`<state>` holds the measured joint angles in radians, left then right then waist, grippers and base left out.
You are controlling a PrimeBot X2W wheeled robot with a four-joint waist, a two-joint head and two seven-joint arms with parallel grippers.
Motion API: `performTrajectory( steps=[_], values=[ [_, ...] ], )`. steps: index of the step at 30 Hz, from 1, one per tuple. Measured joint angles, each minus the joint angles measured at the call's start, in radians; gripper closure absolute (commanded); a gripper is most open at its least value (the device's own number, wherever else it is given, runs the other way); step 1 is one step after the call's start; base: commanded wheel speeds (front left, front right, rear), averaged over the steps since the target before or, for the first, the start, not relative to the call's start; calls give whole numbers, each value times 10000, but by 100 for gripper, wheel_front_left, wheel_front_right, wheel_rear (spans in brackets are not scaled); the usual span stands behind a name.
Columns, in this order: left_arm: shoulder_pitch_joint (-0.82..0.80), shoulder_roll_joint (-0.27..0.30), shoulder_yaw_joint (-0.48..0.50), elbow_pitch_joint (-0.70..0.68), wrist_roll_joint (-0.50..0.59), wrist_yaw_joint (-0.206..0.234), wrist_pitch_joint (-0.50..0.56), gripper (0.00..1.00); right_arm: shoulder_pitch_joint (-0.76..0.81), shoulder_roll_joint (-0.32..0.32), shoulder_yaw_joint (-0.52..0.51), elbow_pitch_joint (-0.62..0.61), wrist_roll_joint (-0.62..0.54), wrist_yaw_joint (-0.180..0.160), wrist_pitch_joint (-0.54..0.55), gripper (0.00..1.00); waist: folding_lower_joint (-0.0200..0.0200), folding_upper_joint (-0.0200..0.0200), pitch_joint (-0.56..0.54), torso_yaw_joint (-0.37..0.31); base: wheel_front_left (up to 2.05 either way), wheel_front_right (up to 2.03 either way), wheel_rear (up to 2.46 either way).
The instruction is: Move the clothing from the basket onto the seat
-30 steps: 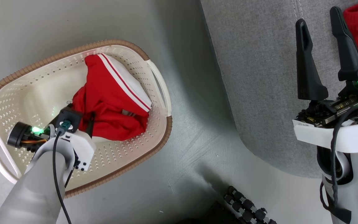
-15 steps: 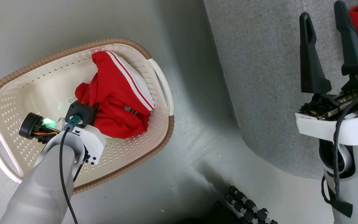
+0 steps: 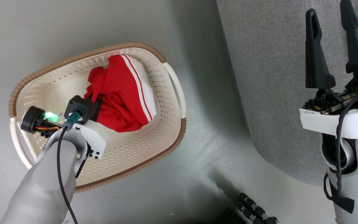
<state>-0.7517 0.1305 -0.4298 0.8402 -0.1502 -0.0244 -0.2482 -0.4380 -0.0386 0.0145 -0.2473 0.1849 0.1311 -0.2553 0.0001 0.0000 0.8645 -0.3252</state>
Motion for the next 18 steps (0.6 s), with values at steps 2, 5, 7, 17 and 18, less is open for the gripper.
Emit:
performTrajectory(
  steps=[2,5,7,17,18],
  values=[
    [208,33,123,-568,-15,56,0,100,-13,0,6,84,-4,0,-2,0,0,0,-137,148,0,0,0],
    [270,33,251,-1258,-92,104,0,100,-32,-6,52,286,-15,0,-2,0,0,0,-292,300,0,0,0],
    [337,52,345,-1751,-92,148,-2,100,-53,-6,59,387,-19,0,-2,0,0,0,-409,404,0,0,0],
    [1256,311,857,-3954,-117,531,-12,100,-212,-25,67,1175,-474,0,-2,0,-1,0,-1234,938,0,0,0],
    [1325,326,899,-4105,-169,566,-12,100,-211,-27,69,1250,-529,0,0,0,-1,0,-1323,982,0,0,0]
  ],
)
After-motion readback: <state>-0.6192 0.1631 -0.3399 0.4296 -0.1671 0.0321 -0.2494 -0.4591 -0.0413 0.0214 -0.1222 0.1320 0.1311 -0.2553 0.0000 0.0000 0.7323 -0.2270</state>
